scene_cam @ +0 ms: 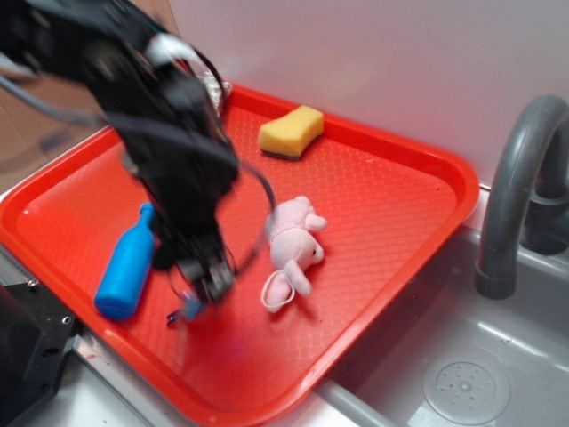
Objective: Grab the silver keys.
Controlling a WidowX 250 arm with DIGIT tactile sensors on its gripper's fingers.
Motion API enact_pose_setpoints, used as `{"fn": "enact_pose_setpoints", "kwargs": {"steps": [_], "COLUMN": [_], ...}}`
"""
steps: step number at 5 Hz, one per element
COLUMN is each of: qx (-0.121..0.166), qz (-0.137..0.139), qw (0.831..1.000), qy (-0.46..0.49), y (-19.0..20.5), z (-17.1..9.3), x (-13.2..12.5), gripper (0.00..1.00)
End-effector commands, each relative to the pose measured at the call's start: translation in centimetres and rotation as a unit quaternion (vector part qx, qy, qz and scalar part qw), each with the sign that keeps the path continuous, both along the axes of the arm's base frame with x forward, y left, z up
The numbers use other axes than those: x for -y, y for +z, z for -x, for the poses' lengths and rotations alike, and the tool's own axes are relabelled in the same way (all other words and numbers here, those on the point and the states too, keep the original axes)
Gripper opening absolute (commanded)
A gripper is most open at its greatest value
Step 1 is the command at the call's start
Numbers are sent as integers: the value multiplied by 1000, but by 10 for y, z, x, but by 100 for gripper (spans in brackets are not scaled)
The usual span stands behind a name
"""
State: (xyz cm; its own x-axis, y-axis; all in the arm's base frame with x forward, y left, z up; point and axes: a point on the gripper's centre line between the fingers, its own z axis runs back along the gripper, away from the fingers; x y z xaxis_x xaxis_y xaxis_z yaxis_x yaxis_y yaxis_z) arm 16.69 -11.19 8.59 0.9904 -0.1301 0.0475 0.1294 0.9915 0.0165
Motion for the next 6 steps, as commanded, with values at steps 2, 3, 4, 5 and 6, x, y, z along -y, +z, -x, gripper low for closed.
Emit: {"fn": "enact_pose_setpoints", "kwargs": {"steps": [2, 3, 4, 5, 6], "qx": [70, 91, 83, 86, 79], "qz": [23, -42, -30, -35, -32], "qw": [989, 975, 976, 977, 978], "qy": [131, 196, 198, 192, 191], "y": [125, 135, 127, 116, 108], "z": [-34, -72, -92, -102, -109], "x": [-89, -97, -101, -95, -94], "gripper": [0, 0, 0, 0, 0]}}
